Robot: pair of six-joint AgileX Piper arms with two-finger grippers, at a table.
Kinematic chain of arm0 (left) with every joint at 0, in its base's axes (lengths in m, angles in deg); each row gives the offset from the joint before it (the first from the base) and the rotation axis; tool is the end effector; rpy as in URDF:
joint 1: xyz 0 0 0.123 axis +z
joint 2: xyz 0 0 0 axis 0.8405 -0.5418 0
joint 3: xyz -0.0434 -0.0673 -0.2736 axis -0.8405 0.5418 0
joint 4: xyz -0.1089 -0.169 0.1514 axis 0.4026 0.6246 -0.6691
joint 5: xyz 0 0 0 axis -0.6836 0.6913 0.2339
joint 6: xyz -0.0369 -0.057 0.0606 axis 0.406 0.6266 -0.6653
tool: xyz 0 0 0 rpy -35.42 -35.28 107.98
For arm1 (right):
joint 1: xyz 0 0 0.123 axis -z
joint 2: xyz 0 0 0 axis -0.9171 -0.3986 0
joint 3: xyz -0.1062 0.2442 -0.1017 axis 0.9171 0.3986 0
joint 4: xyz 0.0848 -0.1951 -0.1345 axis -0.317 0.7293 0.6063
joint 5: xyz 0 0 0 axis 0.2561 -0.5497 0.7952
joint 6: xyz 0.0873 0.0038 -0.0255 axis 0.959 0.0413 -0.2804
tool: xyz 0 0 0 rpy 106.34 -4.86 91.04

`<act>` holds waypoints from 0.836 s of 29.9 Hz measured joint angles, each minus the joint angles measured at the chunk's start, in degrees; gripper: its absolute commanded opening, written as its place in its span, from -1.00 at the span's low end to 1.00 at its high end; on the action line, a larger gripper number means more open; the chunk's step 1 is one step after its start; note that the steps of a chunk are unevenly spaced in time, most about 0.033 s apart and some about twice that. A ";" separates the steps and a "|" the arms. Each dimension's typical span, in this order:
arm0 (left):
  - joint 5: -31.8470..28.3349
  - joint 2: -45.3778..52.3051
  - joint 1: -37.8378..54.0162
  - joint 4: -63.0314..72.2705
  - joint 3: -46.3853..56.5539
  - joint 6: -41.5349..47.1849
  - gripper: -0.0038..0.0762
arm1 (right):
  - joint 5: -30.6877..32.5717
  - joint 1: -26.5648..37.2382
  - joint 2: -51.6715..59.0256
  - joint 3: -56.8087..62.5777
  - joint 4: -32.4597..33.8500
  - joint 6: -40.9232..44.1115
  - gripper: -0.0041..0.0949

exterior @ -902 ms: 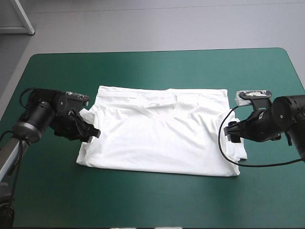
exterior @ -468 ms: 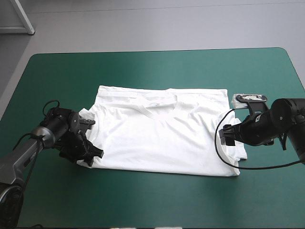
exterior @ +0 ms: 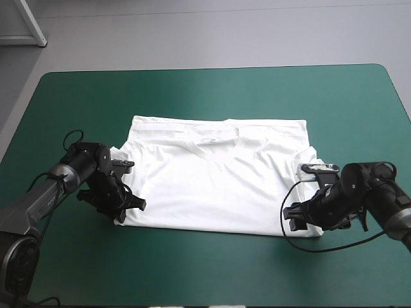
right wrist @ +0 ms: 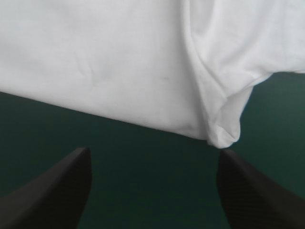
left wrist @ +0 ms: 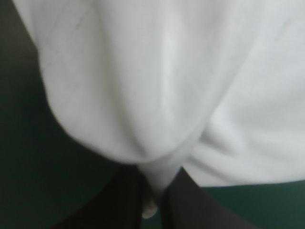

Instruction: Fold the cloth

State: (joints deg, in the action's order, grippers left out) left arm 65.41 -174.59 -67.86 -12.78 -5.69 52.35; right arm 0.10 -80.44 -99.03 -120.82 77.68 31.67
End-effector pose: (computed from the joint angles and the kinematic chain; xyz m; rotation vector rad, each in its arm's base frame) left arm 0.2648 -0.0581 0.2029 -0.3506 -3.0103 0.1227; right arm 0.1962 0.0653 0.2681 -0.1855 2.9617 0.3155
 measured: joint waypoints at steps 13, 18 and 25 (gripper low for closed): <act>0.25 -0.02 0.00 0.45 -0.07 -2.63 -0.93 | -8.67 -2.00 -8.77 3.15 6.64 6.64 0.31; -0.06 -0.13 0.00 0.45 -0.07 -2.88 -0.93 | -8.63 -2.00 -11.96 3.07 5.81 5.48 -0.08; 0.40 -0.20 0.00 0.22 -0.41 -4.08 -0.93 | -7.94 -1.84 -12.16 2.82 8.33 2.78 -0.95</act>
State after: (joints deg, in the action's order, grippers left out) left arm 65.81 -174.79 -67.86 -12.56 -6.10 48.27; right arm -7.84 -82.28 -111.19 -118.00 86.01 34.45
